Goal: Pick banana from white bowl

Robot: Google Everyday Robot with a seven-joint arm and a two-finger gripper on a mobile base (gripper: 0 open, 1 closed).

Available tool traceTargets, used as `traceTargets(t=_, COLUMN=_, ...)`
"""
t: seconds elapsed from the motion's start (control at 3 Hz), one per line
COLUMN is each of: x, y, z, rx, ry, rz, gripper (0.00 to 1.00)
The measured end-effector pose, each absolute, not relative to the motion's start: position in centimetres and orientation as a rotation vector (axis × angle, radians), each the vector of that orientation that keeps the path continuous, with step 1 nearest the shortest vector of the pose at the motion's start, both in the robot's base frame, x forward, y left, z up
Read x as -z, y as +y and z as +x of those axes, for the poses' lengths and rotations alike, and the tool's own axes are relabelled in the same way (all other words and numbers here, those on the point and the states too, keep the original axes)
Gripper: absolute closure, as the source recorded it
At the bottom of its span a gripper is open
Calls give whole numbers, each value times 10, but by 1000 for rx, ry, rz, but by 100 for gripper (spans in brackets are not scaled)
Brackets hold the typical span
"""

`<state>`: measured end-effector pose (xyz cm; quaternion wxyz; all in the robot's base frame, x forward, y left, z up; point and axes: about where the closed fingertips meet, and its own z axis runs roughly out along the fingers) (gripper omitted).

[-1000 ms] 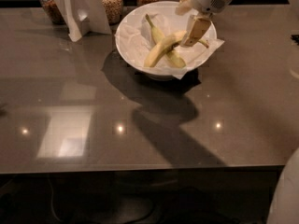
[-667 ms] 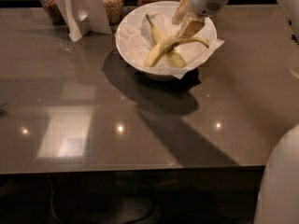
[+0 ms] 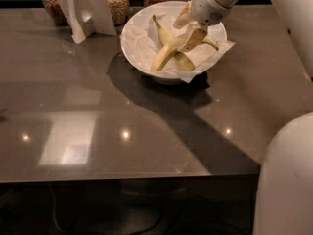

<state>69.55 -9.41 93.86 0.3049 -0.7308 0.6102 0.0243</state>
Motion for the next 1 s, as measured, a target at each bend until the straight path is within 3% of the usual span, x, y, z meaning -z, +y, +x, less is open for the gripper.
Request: traceTargets(t=1.0, x=-915, y=-88, z=709, rx=-118, ry=1616, rz=-1964, gripper=46)
